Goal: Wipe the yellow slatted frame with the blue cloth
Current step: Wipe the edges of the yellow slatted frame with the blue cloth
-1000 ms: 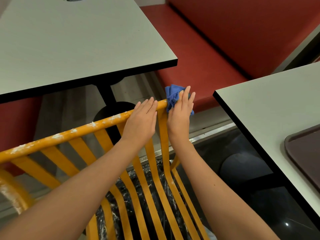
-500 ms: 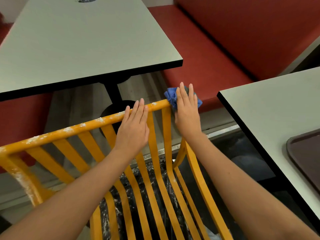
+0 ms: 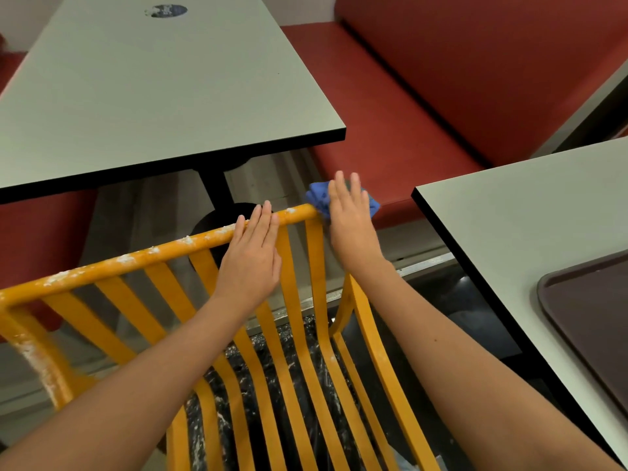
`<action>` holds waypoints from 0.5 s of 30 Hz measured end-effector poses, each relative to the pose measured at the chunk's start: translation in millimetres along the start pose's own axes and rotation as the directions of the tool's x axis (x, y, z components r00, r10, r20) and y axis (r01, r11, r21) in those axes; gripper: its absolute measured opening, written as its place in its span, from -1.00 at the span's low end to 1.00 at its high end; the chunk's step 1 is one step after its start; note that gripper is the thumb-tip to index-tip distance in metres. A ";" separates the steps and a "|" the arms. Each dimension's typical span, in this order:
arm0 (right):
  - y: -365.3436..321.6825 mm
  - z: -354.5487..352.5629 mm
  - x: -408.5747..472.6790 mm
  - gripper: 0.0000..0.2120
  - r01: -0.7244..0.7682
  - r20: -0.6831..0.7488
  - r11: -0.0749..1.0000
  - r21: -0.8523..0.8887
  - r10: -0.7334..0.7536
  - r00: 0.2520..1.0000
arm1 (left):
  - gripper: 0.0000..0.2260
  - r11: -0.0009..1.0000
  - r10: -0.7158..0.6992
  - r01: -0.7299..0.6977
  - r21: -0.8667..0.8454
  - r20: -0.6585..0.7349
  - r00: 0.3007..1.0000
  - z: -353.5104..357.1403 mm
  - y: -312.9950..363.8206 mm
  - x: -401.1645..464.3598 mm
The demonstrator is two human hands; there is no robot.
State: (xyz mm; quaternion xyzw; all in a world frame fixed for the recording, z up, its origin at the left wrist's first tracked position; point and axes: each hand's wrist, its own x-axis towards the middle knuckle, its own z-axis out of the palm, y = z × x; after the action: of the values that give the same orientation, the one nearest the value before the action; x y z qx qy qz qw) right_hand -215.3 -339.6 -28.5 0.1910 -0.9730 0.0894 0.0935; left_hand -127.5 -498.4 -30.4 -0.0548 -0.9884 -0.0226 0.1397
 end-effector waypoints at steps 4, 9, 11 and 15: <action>-7.6 0.3 0.4 -0.43 -0.194 0.025 0.975 0.109 0.193 0.981 | -0.54 1.000 0.001 -0.001 -0.013 0.009 1.000 -0.5 -2.4 -0.3; -10.9 -1.8 -4.6 -0.44 -0.063 0.013 0.996 0.058 0.062 0.998 | -0.53 0.999 -0.030 0.030 -0.024 0.004 1.000 1.7 1.8 -0.2; -9.8 -4.6 -5.7 -0.45 -0.030 0.034 0.997 0.066 0.027 0.999 | -0.53 0.999 -0.038 0.038 -0.029 0.006 0.999 1.3 3.1 -0.3; -9.6 -6.9 -5.4 -0.39 -0.098 0.055 0.989 0.111 0.092 0.994 | -0.55 1.000 -0.028 0.028 -0.015 0.007 1.000 -1.1 1.8 -0.4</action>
State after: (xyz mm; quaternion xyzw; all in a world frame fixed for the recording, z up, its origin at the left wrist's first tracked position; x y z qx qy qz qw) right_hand -205.6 -344.9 -21.7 0.1517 -0.9764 0.1441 0.0537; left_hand -126.6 -496.7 -29.4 -0.0421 -0.9893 -0.0317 0.1358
